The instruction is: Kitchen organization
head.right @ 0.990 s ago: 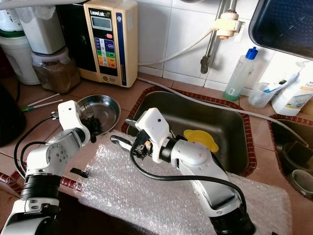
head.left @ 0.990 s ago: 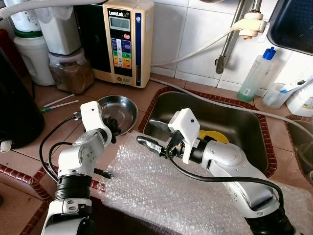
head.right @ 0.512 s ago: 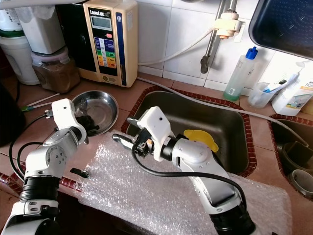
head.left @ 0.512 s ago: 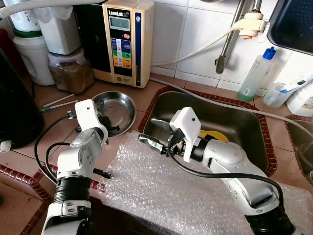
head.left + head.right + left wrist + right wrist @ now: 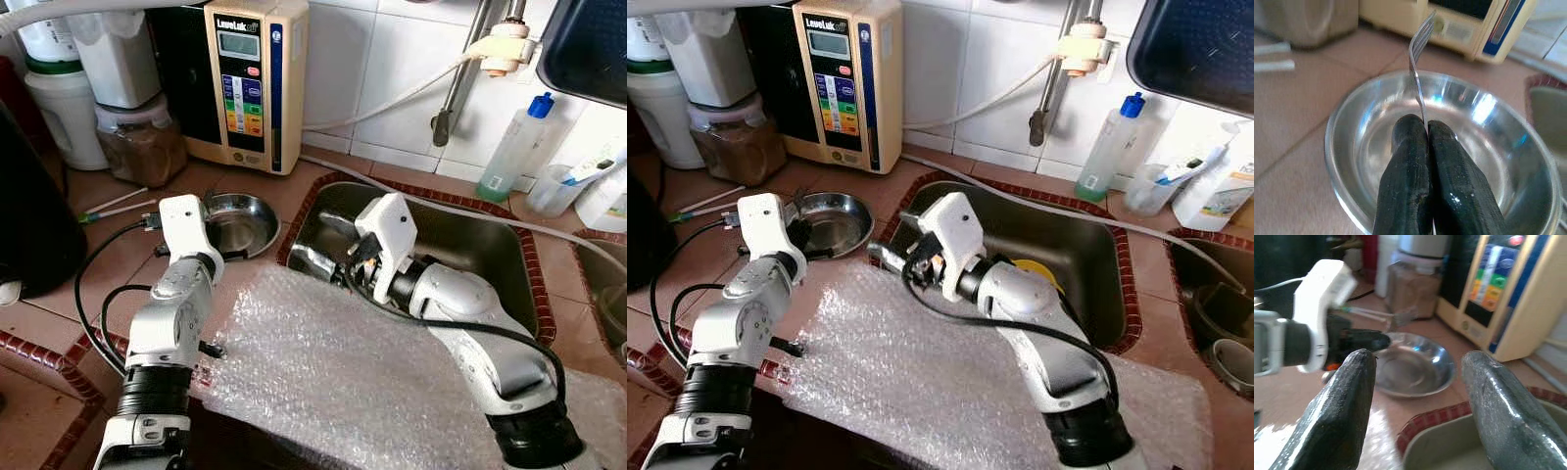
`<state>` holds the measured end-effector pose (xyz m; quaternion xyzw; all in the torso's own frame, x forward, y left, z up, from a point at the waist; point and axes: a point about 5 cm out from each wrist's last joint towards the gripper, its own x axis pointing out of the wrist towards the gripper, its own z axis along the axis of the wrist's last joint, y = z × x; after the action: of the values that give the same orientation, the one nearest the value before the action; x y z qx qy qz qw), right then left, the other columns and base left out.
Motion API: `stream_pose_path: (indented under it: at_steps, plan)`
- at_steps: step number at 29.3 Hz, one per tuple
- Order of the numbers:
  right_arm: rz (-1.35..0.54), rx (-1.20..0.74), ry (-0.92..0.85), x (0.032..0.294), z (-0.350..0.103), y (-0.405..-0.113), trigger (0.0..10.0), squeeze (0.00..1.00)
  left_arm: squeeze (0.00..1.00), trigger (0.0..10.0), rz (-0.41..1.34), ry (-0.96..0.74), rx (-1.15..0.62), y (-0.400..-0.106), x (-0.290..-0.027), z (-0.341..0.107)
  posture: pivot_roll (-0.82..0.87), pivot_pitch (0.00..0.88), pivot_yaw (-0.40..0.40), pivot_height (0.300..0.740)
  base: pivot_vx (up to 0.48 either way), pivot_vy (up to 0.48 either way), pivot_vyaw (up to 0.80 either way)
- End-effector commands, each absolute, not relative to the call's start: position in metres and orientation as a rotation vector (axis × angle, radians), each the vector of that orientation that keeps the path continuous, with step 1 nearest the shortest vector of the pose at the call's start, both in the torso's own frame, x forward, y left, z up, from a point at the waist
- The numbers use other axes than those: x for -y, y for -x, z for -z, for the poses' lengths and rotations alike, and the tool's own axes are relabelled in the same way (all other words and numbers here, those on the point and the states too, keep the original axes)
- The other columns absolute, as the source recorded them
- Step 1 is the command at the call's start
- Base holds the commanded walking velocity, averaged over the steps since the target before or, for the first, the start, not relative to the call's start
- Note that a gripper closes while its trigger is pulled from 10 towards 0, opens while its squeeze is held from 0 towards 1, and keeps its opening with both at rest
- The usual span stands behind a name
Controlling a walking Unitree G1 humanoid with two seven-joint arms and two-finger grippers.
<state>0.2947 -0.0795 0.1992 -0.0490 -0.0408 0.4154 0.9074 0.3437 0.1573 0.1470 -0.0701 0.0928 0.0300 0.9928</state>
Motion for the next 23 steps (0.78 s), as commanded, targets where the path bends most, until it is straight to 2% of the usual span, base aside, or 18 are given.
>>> stream_pose_path:
  at_steps: [1,5,9,11,18,21,23]
  plan:
    - [-0.806,0.112,0.077,0.086,-0.207,-0.301,10.0,0.00,0.00,0.0,-0.040,0.115,-0.132,-0.345,-0.152,-0.158,0.04,0.000,-0.029,0.740,0.000,0.000,0.00]
    - [-0.690,0.132,-0.097,0.096,-0.217,-0.312,10.0,0.00,0.00,0.0,0.111,0.141,0.030,-0.345,-0.129,-0.180,0.04,0.000,-0.029,0.740,0.000,0.000,0.00]
    - [-0.624,0.145,-0.349,0.107,-0.229,-0.322,10.0,0.00,0.00,0.0,0.383,0.182,0.133,-0.334,-0.094,-0.194,0.03,0.000,-0.031,0.740,0.000,0.000,0.00]
    - [-0.624,0.145,-0.349,0.107,-0.229,-0.322,10.0,0.00,0.00,0.0,0.383,0.182,0.133,-0.334,-0.094,-0.194,0.03,0.000,-0.031,0.740,0.000,0.000,0.00]
    - [-0.584,0.109,-0.444,0.113,-0.227,-0.327,10.0,0.00,0.00,0.0,0.662,0.276,0.201,-0.314,-0.058,-0.203,0.03,0.000,-0.030,0.740,0.000,0.000,0.00]
    - [-0.576,0.095,-0.458,0.114,-0.226,-0.327,10.0,0.00,0.00,0.0,0.688,0.293,0.210,-0.312,-0.055,-0.204,0.03,0.000,-0.030,0.740,0.000,0.000,0.00]
    - [-0.572,0.083,-0.480,0.114,-0.224,-0.328,10.0,0.00,0.00,0.0,0.746,0.362,0.219,-0.308,-0.051,-0.208,0.03,0.000,-0.030,0.740,0.000,0.000,0.00]
